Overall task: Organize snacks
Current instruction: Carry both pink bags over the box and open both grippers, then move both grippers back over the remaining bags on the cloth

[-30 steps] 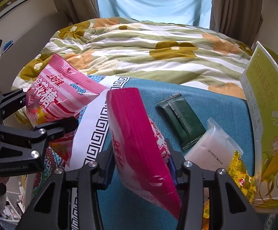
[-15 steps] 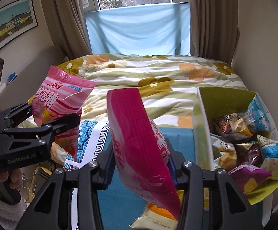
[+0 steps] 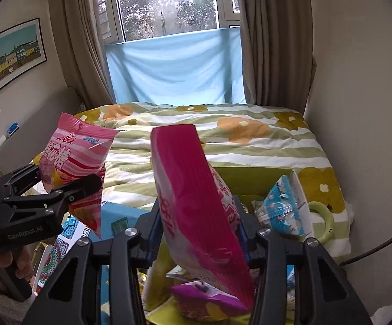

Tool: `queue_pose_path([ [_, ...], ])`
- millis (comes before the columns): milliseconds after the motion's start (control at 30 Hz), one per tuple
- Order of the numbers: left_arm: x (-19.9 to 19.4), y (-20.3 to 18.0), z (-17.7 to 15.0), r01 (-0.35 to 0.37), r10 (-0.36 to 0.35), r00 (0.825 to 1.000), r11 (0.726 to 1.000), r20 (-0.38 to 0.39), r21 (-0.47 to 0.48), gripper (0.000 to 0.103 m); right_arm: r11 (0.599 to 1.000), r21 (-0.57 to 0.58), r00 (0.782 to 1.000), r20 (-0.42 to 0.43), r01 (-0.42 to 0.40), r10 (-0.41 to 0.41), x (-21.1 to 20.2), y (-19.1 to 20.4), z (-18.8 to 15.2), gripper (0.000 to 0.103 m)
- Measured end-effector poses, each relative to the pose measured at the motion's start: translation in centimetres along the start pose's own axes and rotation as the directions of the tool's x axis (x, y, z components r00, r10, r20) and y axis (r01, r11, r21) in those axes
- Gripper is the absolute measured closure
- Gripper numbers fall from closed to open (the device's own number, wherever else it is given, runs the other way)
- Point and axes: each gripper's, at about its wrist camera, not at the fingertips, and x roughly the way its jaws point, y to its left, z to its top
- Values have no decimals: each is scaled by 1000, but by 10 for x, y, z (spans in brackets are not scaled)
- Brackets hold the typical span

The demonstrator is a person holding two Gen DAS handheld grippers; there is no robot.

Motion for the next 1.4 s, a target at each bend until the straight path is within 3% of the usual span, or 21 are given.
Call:
queue_pose_path([
  [233, 75, -40, 11, -21, 20, 992, 1000, -125, -2, 34, 999, 29, 998, -60, -20, 22, 19, -55, 2, 61],
  [400, 108, -45, 11, -43, 41, 984, 999, -172, -8, 5, 997, 65, 995, -93, -32, 38, 32, -75, -4, 61],
  [733, 76, -13, -31, -51, 31, 980, 994, -198, -98, 5, 995, 95, 991, -120, -42, 54, 44, -90, -6, 61],
  [867, 54, 0, -37, -78, 59, 984, 991, -170, -109, 4, 994, 99, 992, -109, -54, 65, 46, -91, 2, 61],
  [967, 41, 7, -37, -61, 41, 989, 988, -143, -141, 5, 995, 88, 992, -108, -55, 65, 53, -86, 10, 61],
  [1167, 34, 21, -40, -113, 91, 986, 982, -143, -153, 5, 994, 80, 988, -127, -78, 88, 81, -76, 25, 58],
  [1200, 32, 24, -42, -121, 98, 985, 980, -145, -158, 5, 993, 87, 987, -132, -85, 96, 87, -76, 26, 56],
  [1267, 29, 29, -47, -138, 114, 982, 976, -151, -166, 5, 992, 99, 989, -114, -82, 93, 93, -75, 25, 35],
  [1300, 27, 31, -50, -147, 122, 981, 974, -153, -169, 5, 992, 104, 992, -98, -75, 86, 93, -74, 24, 12],
  [1333, 24, 33, -52, -154, 128, 980, 972, -154, -175, 5, 991, 104, 993, -80, -80, 89, 90, -74, 23, 4],
  [1400, 19, 37, -57, -159, 130, 979, 969, -157, -190, 5, 991, 98, 994, -55, -87, 93, 84, -72, 18, 3],
])
